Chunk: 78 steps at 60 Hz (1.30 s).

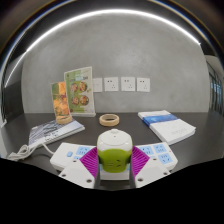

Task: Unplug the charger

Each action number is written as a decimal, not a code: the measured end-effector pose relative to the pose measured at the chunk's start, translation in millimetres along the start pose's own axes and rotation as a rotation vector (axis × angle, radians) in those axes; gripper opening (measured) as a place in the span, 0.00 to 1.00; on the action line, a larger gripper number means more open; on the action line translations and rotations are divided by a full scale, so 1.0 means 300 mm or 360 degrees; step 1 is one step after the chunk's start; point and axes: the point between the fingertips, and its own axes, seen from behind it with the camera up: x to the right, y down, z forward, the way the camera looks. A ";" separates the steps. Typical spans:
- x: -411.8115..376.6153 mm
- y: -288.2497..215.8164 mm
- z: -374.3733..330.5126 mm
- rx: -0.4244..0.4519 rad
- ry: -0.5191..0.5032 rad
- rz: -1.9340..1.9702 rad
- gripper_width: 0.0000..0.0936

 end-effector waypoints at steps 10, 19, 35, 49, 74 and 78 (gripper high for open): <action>0.013 -0.012 0.007 -0.0083 0.0043 0.0074 0.42; 0.015 -0.014 0.003 -0.0073 0.0089 0.0112 0.42; 0.015 -0.019 -0.001 -0.0109 0.0060 0.0111 0.42; 0.046 -0.374 -0.138 0.0367 0.0040 -0.0081 0.42; 0.558 -0.291 -0.288 0.0137 0.0157 -0.0120 0.46; 0.656 -0.105 -0.242 -0.0073 0.0213 -0.0073 0.47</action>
